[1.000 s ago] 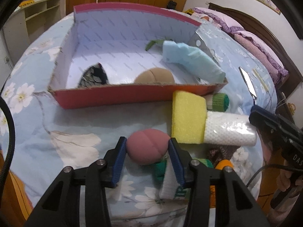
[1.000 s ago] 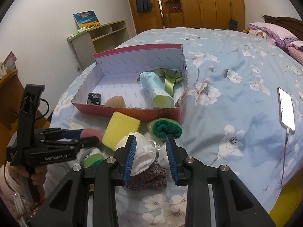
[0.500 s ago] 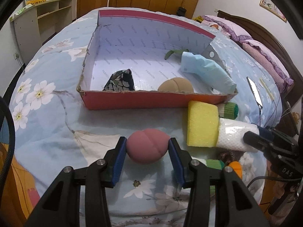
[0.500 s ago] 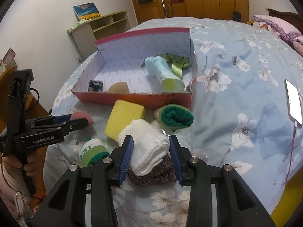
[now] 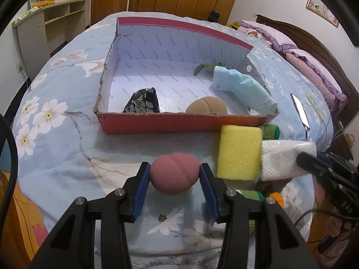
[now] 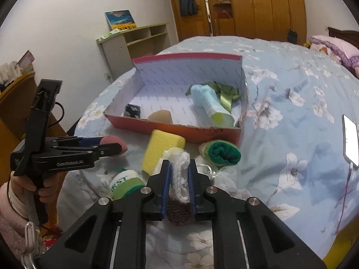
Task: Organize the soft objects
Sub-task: 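Carry the pink sponge and white mesh pack over the pink box with both grippers, then lower the pink sponge and white mesh pack into the box and open both grippers, then withdraw both grippers from the box toward the remaining items on the bedspread, then grasp the green-white FIRST sock roll with left while right reaches toward the orange bow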
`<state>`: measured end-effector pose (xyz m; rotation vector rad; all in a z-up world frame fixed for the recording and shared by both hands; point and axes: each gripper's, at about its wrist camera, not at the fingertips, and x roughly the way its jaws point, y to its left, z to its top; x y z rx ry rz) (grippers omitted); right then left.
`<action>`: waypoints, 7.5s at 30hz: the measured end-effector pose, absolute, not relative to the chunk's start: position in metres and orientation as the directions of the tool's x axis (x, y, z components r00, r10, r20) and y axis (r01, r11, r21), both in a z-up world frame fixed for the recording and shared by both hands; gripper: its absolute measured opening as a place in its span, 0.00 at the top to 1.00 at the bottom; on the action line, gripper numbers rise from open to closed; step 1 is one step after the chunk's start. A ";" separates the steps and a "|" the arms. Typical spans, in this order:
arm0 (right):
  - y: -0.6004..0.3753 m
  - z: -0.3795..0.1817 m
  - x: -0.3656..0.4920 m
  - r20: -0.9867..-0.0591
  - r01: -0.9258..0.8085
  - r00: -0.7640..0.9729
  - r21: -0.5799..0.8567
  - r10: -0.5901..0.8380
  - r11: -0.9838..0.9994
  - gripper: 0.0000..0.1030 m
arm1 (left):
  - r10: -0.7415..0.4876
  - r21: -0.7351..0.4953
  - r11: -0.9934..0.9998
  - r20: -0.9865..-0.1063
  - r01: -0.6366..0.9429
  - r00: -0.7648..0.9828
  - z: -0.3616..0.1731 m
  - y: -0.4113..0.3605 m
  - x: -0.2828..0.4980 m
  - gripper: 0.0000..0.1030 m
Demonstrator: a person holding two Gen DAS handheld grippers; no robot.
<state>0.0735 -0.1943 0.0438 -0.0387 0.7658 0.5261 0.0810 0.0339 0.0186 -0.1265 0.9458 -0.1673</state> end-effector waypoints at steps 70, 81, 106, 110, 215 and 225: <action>-0.175 0.076 0.153 -0.537 -0.408 0.723 0.174 0.434 0.896 0.84 | -0.137 -0.123 0.990 -0.710 0.070 0.691 0.066 0.039 0.151 0.54; -0.166 0.051 0.181 -0.609 -0.390 0.671 0.194 0.423 0.900 0.84 | -0.119 -0.105 0.993 -0.731 0.062 0.672 0.048 0.032 0.186 0.54; -0.161 0.020 0.197 -0.690 -0.373 0.594 0.219 0.413 0.902 0.79 | -0.097 -0.084 0.995 -0.777 0.050 0.621 0.017 0.026 0.214 0.52; -0.161 0.021 0.196 -0.688 -0.374 0.596 0.218 0.414 0.901 0.73 | -0.090 -0.075 0.996 -0.784 0.050 0.614 0.013 0.024 0.215 0.47; -0.216 0.046 0.071 -0.628 -0.320 0.701 0.146 0.338 0.936 0.57 | -0.217 -0.097 0.960 -0.848 0.262 0.484 -0.008 -0.040 0.064 0.13; -0.215 0.041 0.071 -0.636 -0.319 0.692 0.154 0.341 0.935 0.57 | -0.216 -0.118 0.963 -0.877 0.244 0.428 -0.025 -0.039 0.067 0.16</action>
